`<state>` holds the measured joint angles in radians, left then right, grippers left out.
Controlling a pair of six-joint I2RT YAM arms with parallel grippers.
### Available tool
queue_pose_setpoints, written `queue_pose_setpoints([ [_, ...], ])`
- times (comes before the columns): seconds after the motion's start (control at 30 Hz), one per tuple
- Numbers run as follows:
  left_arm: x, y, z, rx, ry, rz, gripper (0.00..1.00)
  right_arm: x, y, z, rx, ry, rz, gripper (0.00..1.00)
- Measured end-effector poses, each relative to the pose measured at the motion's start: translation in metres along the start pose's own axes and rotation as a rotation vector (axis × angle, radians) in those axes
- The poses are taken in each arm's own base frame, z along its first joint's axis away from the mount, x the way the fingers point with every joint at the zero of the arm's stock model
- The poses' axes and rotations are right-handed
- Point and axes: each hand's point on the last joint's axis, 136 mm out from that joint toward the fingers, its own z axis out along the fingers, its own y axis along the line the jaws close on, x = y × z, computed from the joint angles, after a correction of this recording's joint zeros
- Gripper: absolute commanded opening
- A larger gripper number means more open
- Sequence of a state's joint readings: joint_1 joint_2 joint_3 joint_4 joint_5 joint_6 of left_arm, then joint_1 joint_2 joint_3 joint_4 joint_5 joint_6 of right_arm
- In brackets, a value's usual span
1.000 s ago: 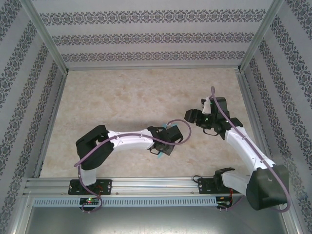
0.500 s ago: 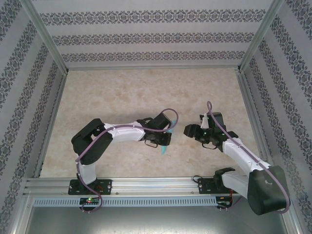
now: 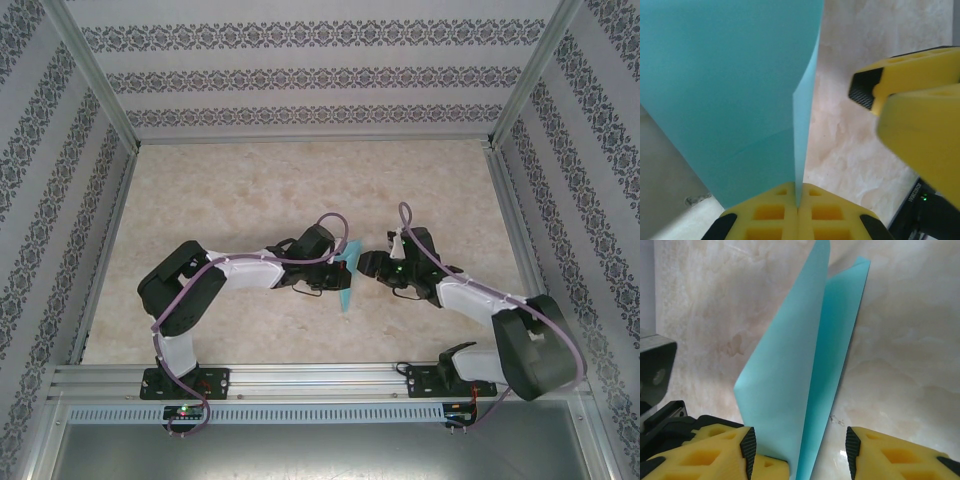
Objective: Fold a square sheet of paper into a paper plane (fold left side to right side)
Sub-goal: Fold the wing for the fifth time at the center of the table.
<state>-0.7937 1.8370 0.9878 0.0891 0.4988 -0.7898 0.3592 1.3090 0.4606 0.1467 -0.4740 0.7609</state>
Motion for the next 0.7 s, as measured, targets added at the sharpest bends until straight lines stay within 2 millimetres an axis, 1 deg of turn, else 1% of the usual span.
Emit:
queue_pose_setpoints([
  [0.17, 0.002, 0.008, 0.000, 0.019, -0.002, -0.043, 0.07, 0.003, -0.001, 0.014, 0.008, 0.028, 0.012, 0.52],
  [0.43, 0.000, 0.001, 0.000, 0.065, -0.012, -0.052, 0.07, -0.005, -0.001, 0.031, 0.022, 0.040, 0.017, 0.52],
  [0.7, -0.002, 0.001, -0.001, 0.074, -0.020, -0.066, 0.15, -0.004, -0.006, 0.042, 0.059, 0.066, 0.031, 0.50],
])
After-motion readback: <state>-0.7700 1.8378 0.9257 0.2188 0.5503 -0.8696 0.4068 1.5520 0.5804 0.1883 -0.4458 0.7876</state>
